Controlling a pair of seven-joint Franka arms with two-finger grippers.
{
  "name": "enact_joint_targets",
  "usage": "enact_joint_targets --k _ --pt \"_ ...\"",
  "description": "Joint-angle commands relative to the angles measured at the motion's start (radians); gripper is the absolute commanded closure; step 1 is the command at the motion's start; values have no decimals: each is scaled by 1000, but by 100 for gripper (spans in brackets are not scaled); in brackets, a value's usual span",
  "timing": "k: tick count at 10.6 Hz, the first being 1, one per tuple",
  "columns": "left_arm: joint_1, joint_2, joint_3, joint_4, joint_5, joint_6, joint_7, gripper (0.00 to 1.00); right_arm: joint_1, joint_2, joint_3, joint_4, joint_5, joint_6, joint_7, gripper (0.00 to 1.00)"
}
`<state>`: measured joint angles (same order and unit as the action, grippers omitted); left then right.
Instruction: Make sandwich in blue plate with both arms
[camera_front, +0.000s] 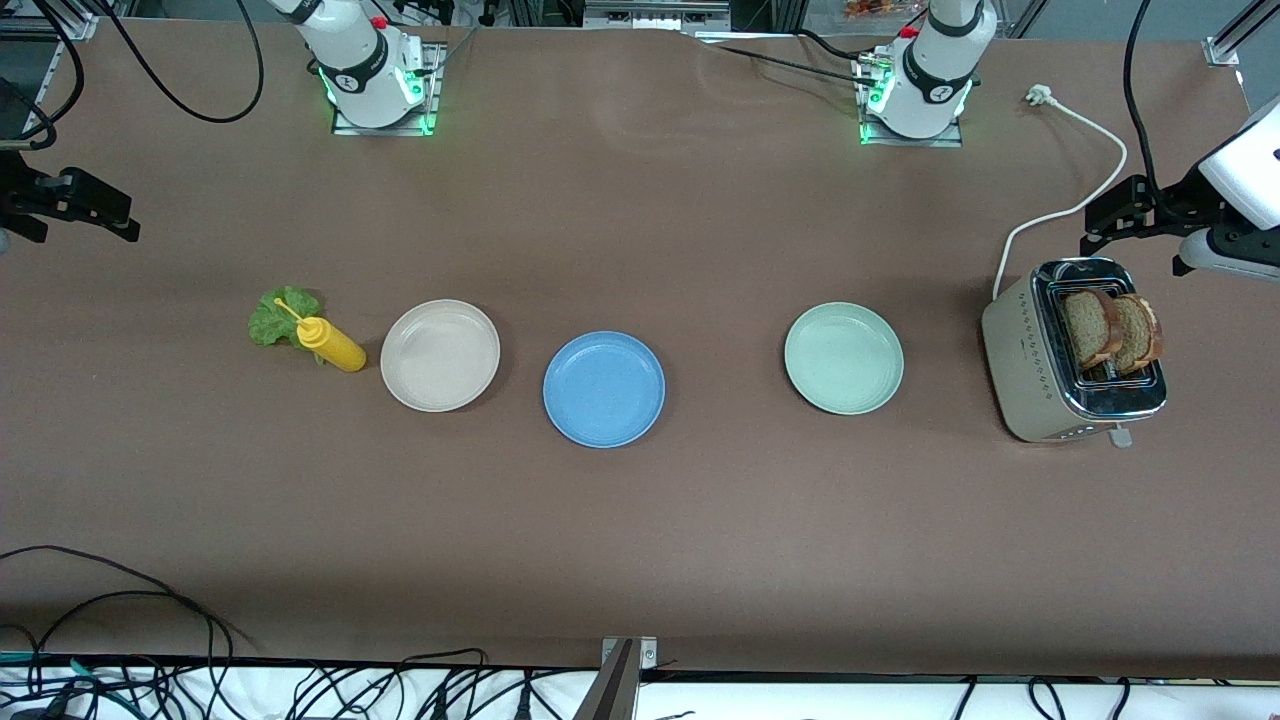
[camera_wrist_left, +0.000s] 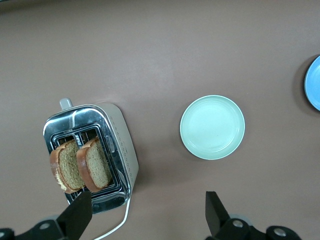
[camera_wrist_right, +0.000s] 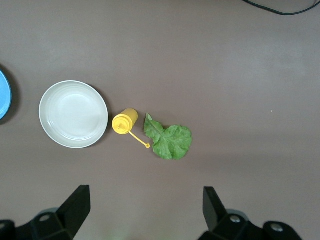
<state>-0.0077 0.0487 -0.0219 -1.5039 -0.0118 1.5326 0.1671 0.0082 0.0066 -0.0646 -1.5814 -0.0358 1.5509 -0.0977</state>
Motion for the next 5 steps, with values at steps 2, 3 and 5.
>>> enact_joint_targets --k 2,3,5 --pt "2 2 -3 22 -4 -12 -3 0 -1 -14 -1 6 14 -12 -8 0" --pt "2 2 -4 22 -4 -12 -3 0 -2 -13 -7 9 16 -12 -10 0" --pt "0 2 -6 25 -4 -6 -3 0 -4 -10 -7 12 16 -11 -7 0"
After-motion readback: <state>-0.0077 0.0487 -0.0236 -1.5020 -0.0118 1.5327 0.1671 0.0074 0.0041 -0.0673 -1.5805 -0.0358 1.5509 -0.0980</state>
